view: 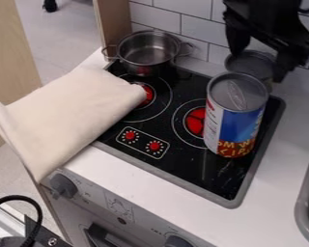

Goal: Move the can to the bottom of the right side burner

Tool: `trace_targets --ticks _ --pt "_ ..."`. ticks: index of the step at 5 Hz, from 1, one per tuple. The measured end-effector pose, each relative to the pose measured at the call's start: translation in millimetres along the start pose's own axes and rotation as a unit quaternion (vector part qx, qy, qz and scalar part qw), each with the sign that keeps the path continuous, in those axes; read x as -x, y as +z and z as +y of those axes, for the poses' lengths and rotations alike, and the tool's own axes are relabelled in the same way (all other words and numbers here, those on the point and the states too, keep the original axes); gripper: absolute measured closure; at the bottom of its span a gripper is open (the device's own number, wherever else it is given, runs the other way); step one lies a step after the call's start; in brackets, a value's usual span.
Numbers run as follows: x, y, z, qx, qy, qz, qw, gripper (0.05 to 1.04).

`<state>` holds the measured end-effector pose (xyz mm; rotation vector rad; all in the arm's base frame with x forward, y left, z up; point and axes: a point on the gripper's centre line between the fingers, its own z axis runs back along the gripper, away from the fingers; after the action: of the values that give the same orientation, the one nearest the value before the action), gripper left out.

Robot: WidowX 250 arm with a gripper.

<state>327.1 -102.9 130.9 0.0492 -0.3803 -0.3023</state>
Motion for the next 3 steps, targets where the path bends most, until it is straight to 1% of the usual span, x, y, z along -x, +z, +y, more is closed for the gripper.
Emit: trace_targets --ticks 1,2,3 --pt "2.2 -19.3 -12.9 -0.023 0.021 0.031 0.9990 0.082" --pt "-2.6 -22.0 -19.8 -0.030 0.037 0.012 0.9988 0.082" --pt "0.5 -23.7 -17.7 -0.033 0.042 0.017 0.9984 0.083"
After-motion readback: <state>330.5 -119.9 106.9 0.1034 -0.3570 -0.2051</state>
